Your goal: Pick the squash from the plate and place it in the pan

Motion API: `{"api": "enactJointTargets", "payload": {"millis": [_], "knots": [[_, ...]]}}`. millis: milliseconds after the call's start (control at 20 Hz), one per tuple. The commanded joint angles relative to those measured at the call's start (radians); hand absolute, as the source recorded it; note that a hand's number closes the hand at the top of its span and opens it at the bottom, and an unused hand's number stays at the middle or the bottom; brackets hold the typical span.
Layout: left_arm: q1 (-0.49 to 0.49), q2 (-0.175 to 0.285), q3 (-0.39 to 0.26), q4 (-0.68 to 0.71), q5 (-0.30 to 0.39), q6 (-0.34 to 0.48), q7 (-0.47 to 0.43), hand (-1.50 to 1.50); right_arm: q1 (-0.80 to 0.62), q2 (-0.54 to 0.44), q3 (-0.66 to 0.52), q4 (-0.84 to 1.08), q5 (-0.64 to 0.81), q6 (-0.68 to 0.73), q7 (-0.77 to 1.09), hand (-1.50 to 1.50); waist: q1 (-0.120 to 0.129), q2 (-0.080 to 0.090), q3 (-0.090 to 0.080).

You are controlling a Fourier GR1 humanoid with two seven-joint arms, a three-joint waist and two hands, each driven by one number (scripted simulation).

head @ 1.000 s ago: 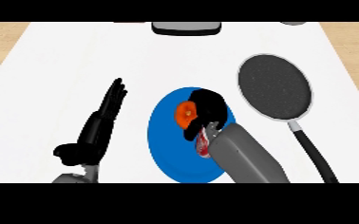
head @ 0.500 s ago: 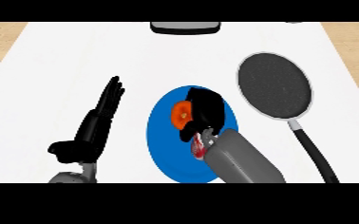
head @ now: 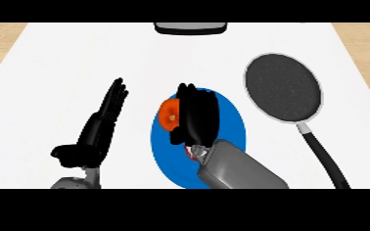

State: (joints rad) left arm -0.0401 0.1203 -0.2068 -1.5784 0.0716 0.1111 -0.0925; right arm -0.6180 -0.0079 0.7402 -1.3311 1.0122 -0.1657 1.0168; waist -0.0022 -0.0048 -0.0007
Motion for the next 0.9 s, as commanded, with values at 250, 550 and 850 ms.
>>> {"api": "enactJointTargets", "payload": {"millis": [250,550,850], "knots": [[0.034,0.001,-0.002,-0.029,-0.004,-0.015,-0.01,0.0,0.038,0.008,-0.031,-0.25,0.195,-0.058,0.186,1.5,-0.002,-0.001,0.001],[0.061,0.008,0.003,-0.056,-0.006,-0.013,0.002,0.0,0.134,-0.04,-0.241,-0.331,0.166,-0.123,0.086,1.5,-0.003,0.002,0.001],[-0.039,-0.011,0.034,0.053,-0.009,-0.026,-0.019,0.0,0.214,-0.096,-0.388,-0.195,0.134,-0.309,-0.116,1.5,0.001,0.009,0.001]]}}
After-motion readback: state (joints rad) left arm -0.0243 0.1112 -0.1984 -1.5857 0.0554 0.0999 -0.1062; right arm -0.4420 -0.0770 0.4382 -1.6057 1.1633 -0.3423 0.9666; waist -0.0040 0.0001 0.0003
